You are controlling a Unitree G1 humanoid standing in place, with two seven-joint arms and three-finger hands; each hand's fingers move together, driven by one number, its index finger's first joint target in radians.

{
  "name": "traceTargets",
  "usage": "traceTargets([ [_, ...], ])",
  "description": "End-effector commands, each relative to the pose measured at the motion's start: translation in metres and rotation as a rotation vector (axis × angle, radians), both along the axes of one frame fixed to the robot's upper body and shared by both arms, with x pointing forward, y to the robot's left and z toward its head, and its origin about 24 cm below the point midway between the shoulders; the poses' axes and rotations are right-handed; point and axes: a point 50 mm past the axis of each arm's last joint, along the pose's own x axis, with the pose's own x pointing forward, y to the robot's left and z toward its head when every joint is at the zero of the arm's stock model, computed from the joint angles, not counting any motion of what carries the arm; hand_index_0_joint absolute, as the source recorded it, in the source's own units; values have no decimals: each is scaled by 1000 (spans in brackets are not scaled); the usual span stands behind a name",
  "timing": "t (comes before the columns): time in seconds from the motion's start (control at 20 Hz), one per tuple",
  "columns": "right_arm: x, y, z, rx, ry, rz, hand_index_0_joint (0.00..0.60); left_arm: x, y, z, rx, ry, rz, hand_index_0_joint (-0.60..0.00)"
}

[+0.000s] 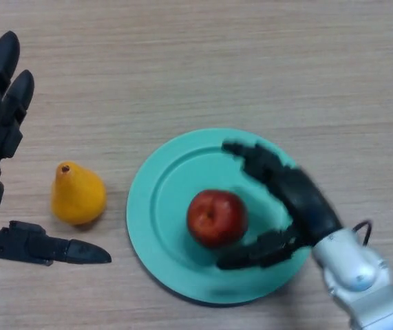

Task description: Pick up the red apple and place it on the plate

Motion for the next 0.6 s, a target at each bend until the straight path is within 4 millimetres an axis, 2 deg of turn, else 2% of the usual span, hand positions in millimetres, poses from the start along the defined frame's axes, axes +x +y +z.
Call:
traceTargets([
  [0.05,-7,-18,70,185,-278,50,0,-10,-2,30,72,-195,-16,0],
  [0.15,-23,-37,81,247,-311,49,0,-9,-4,34,78,-201,-22,0],
  [0.35,-62,-66,82,323,-348,-7,0,-11,-8,31,77,-207,-34,0],
  [0.6,-92,-66,84,351,-400,-21,0,-10,-9,28,60,-185,-60,0],
])
